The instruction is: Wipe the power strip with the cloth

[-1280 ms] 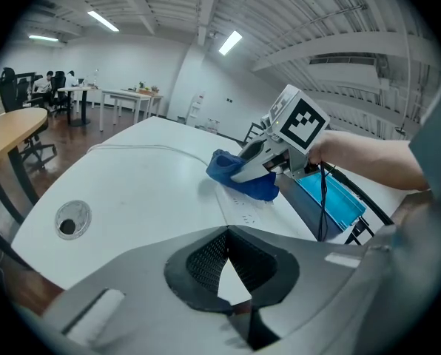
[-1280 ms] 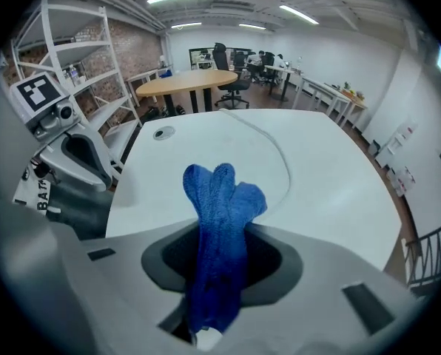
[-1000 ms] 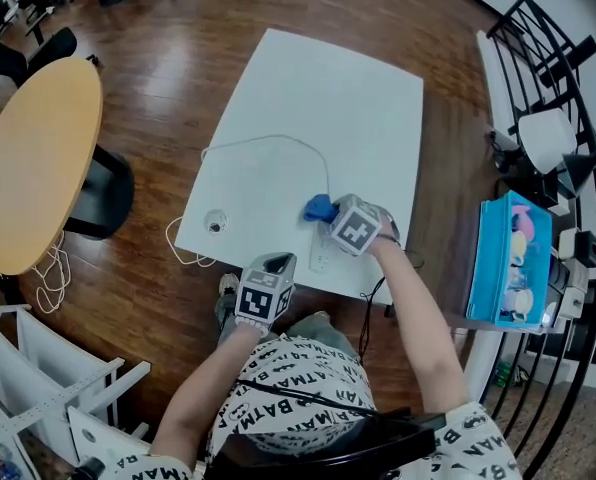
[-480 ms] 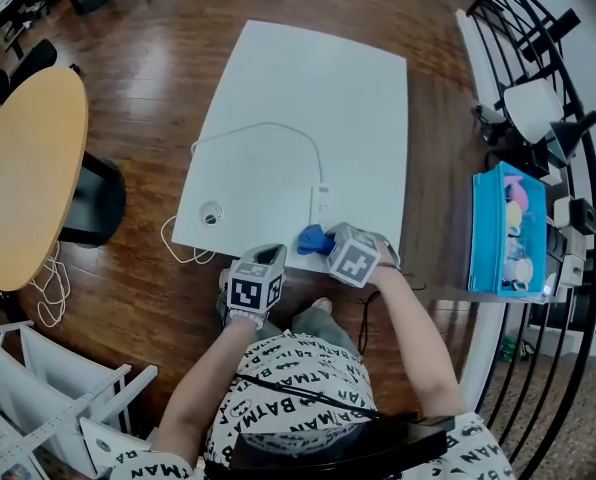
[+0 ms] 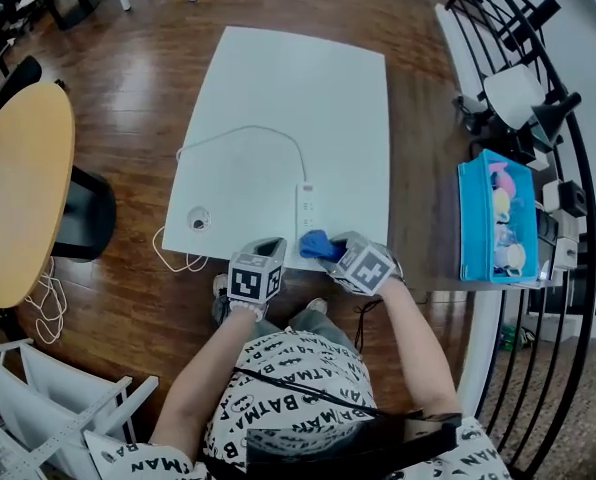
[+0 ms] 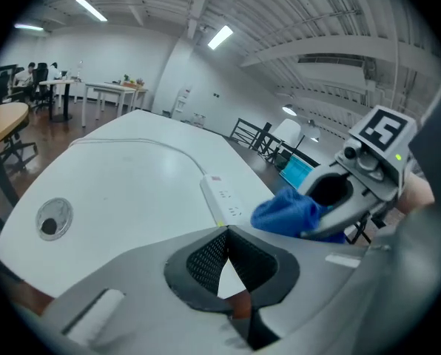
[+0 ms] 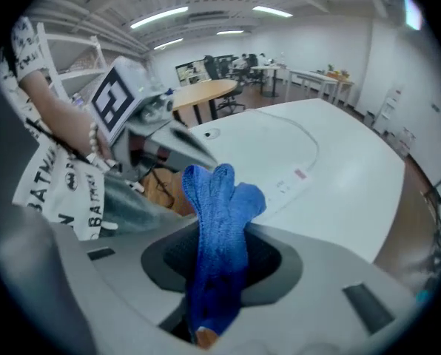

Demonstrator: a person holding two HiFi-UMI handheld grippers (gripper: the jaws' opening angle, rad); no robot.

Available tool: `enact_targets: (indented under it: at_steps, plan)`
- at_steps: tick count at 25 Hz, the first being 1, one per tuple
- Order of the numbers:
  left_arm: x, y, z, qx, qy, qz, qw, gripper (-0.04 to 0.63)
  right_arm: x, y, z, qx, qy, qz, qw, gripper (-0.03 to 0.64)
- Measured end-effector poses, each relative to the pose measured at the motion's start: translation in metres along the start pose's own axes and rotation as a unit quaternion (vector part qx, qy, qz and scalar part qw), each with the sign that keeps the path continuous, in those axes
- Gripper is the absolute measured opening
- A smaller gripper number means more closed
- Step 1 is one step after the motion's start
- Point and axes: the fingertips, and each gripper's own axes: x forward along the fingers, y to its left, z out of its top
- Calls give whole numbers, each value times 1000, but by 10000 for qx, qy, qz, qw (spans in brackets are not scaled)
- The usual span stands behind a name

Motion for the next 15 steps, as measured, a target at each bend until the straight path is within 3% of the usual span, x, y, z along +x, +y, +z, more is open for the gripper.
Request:
enact_targets:
  at_steps: [3,7,15]
  plan:
    - [23,-18,4,378,114,-281,9988,3,-6,-62,-5,1067,-300,-315,9933,137]
    - [54,-21,13,806,381,-312,9955,3,4,-109,-3,2261,-660,17,9719,137]
    - [77,-20,25,924,859,-363,9913,2,35,-155,11,2572,-445,76,9653,137]
